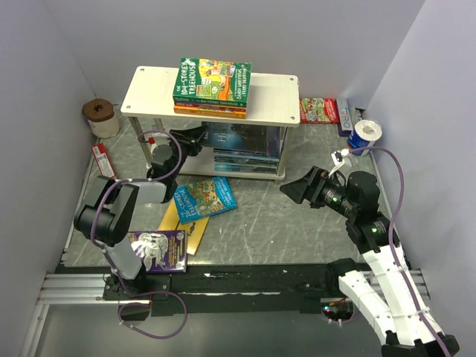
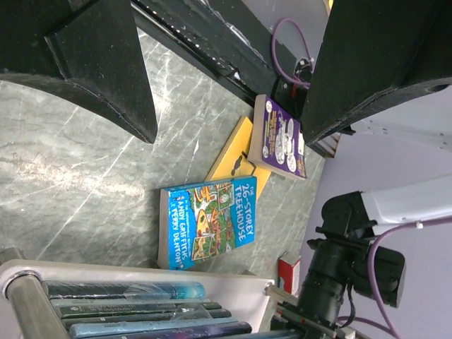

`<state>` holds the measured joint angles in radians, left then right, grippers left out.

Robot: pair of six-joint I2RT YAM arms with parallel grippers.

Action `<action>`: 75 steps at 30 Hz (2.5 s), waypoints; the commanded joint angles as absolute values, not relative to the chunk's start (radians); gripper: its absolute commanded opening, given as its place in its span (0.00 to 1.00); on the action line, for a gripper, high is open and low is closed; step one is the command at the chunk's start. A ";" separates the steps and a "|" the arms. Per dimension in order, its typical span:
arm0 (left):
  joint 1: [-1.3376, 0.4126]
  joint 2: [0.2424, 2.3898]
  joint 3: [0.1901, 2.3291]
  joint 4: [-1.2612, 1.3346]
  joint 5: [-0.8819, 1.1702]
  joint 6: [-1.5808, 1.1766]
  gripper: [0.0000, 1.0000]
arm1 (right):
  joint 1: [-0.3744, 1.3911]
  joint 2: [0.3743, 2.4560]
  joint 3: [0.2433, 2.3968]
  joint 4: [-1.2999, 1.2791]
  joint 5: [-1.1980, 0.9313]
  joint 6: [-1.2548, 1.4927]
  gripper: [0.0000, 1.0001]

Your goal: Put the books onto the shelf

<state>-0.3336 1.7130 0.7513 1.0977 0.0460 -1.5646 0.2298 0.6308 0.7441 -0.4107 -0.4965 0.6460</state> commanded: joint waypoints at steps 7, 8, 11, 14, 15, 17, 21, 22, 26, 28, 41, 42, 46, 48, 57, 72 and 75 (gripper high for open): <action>-0.367 1.759 0.861 1.261 0.070 -1.586 0.01 | 0.221 0.643 0.758 -0.379 -0.471 0.632 0.90; -0.367 1.763 0.859 1.267 0.078 -1.583 0.04 | 0.219 0.644 0.758 -0.377 -0.472 0.632 0.90; -0.367 1.770 0.856 1.256 0.113 -1.574 0.11 | 0.219 0.649 0.758 -0.374 -0.477 0.630 0.90; -0.367 1.779 0.867 1.235 0.162 -1.557 0.20 | 0.216 0.649 0.756 -0.373 -0.476 0.630 0.89; -0.364 1.784 0.874 1.223 0.201 -1.549 0.22 | 0.218 0.649 0.756 -0.373 -0.477 0.630 0.89; -0.354 1.792 0.905 1.168 0.239 -1.545 0.33 | 0.218 0.649 0.753 -0.371 -0.480 0.630 0.90; -0.327 1.813 0.966 1.045 0.334 -1.528 0.42 | 0.216 0.644 0.750 -0.371 -0.482 0.630 0.89; -0.322 1.815 0.983 1.023 0.363 -1.522 0.43 | 0.216 0.643 0.750 -0.373 -0.482 0.629 0.90; -0.314 1.798 0.992 0.924 0.380 -1.465 0.50 | 0.216 0.646 0.756 -0.376 -0.479 0.623 0.89; -0.314 1.783 0.996 0.885 0.379 -1.439 0.51 | 0.215 0.649 0.756 -0.373 -0.482 0.624 0.89; -0.308 1.683 1.037 0.479 0.312 -1.174 0.57 | 0.215 0.657 0.747 -0.356 -0.492 0.627 0.89; -0.308 1.677 1.043 0.447 0.286 -1.157 0.57 | 0.215 0.657 0.749 -0.357 -0.491 0.626 0.90; -0.307 1.660 1.071 0.342 0.247 -1.089 0.58 | 0.215 0.664 0.750 -0.351 -0.492 0.626 0.89; -0.307 1.661 1.086 0.289 0.235 -1.046 0.58 | 0.213 0.666 0.749 -0.345 -0.495 0.629 0.90; -0.311 1.677 1.126 0.242 0.245 -0.973 0.58 | 0.215 0.670 0.733 -0.327 -0.506 0.641 0.89; -0.362 1.609 1.106 0.290 0.236 -0.980 0.56 | 0.215 0.672 0.732 -0.331 -0.505 0.641 0.89; -0.359 1.536 1.065 0.311 0.196 -0.976 0.57 | 0.215 0.673 0.736 -0.336 -0.503 0.637 0.90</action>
<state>-0.3130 1.6707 1.0733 0.3031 0.2367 -1.0775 0.2218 0.6716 0.7250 -0.3664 -0.5053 0.6415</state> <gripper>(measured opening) 0.569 0.896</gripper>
